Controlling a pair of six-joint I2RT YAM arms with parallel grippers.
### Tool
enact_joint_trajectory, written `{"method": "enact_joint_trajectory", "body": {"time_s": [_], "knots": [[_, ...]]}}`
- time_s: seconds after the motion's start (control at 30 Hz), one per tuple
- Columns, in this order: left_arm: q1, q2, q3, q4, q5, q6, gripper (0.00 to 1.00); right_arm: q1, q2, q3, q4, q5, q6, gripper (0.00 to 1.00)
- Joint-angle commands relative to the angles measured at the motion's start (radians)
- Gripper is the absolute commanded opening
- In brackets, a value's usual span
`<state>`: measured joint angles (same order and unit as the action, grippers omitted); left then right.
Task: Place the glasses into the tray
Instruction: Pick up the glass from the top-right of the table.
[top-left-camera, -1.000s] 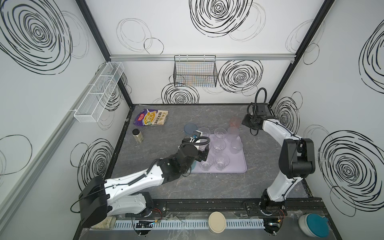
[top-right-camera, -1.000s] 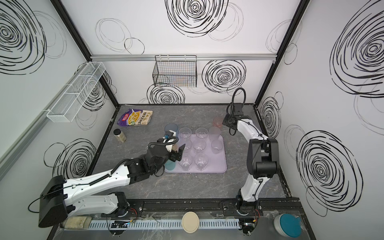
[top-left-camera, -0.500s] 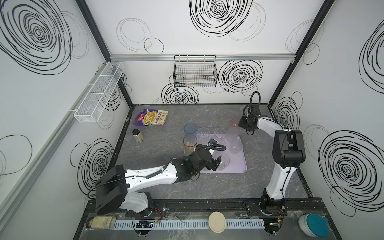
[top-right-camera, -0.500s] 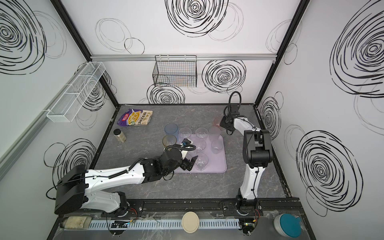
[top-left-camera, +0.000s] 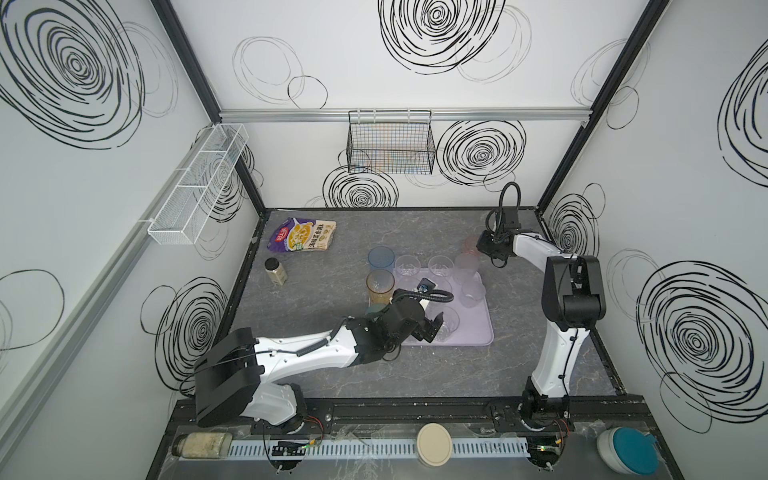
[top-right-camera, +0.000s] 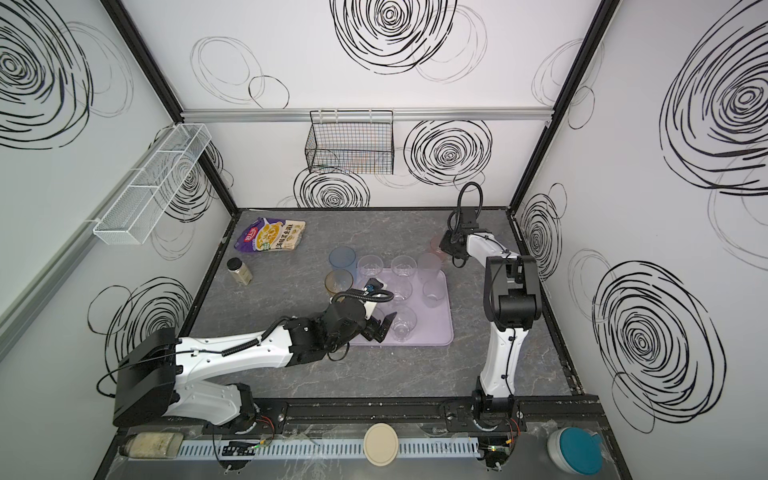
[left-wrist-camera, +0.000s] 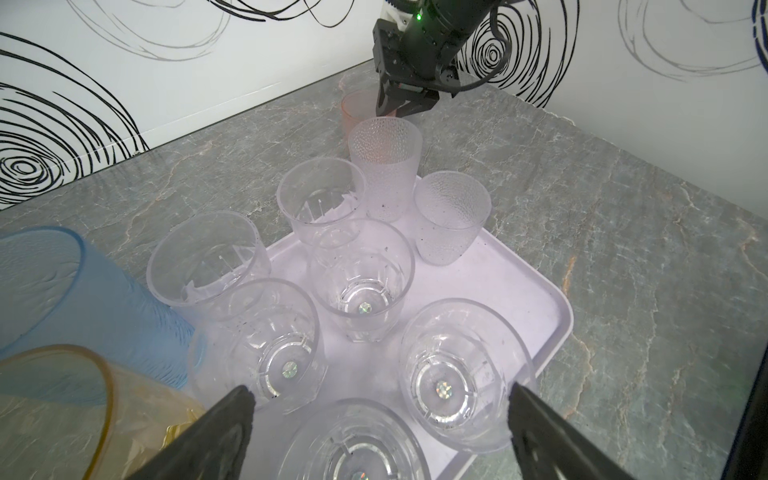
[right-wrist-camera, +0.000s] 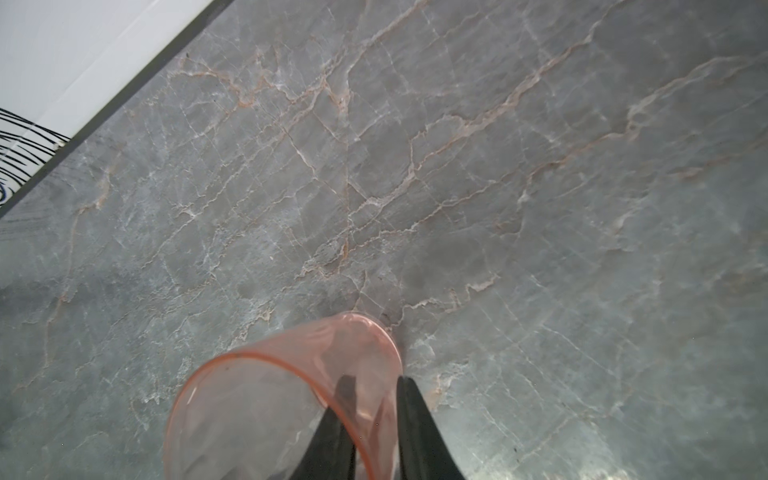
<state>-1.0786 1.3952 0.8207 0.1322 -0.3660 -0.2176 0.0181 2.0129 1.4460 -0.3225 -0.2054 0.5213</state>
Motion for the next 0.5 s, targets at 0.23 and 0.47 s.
{"method": "enact_joint_trajectory", "body": {"time_s": [0.23,0.47], "knots": [[0.023,-0.063,-0.039,0.038,-0.036,0.01,0.98,-0.004,-0.142,0.047,-0.044,0.062,0.014,0.09],[0.034,-0.109,-0.07,0.077,-0.053,-0.005,0.99,-0.015,-0.331,-0.002,-0.093,0.115,0.008,0.08]]}}
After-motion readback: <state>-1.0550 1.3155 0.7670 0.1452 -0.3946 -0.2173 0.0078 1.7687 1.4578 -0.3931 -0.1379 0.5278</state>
